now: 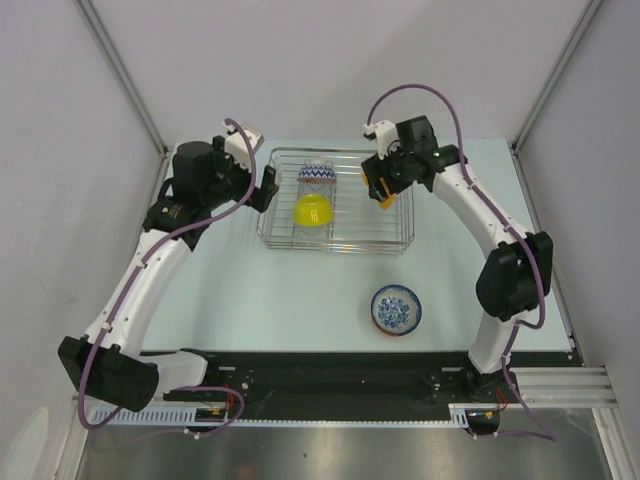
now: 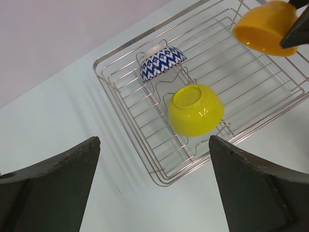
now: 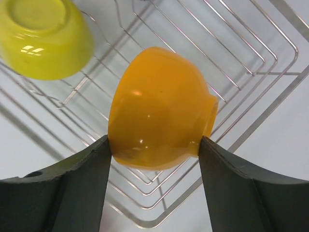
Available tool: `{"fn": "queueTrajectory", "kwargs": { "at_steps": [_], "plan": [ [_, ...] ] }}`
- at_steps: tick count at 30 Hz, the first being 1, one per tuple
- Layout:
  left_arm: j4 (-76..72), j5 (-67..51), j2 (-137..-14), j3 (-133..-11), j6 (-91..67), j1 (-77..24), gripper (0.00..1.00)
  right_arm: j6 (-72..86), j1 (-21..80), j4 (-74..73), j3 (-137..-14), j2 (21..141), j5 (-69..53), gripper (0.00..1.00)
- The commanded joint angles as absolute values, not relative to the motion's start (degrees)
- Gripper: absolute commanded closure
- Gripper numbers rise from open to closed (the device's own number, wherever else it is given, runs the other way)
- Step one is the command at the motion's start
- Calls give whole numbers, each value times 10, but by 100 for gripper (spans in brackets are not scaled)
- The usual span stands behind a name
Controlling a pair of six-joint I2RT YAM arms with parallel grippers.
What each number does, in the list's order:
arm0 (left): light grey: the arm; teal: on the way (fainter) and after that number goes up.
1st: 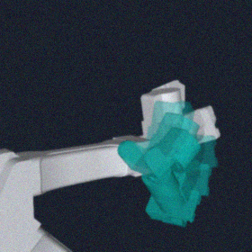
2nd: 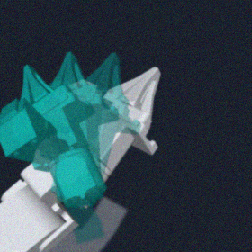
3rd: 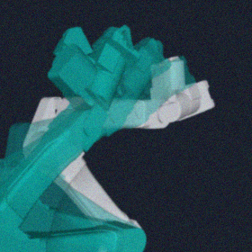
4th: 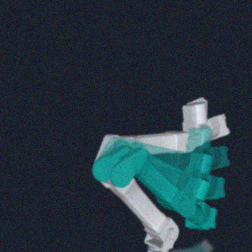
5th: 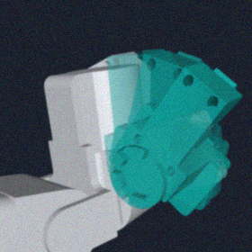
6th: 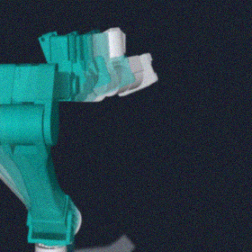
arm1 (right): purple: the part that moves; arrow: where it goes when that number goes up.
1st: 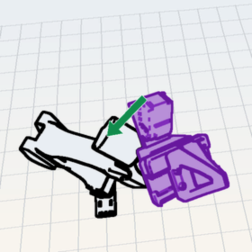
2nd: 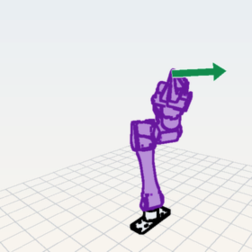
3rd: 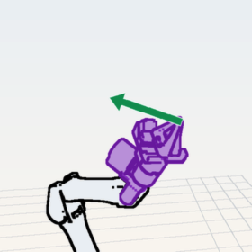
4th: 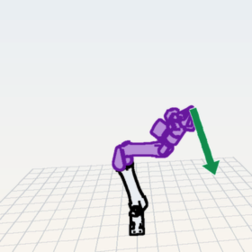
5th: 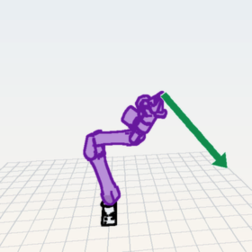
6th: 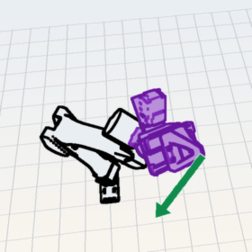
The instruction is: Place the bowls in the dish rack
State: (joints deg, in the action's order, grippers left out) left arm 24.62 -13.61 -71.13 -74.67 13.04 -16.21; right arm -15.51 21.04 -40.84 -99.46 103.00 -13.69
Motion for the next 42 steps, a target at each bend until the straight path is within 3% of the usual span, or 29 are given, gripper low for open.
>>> {"fn": "queueTrajectory", "kwargs": {
  "at_steps": [1,17,38,42],
  "plan": [
    [250,-133,-686,-762,146,-157,0,-230,243,-419,-1041,1070,6,100],
    [234,-138,-663,-727,142,-156,0,-301,290,-346,-1086,1190,206,100],
    [227,-140,-657,-715,145,-156,0,-356,308,-251,-1089,1288,275,100],
    [226,-141,-652,-712,144,-155,0,-356,313,-253,-1091,1303,271,90]
  ]
}}
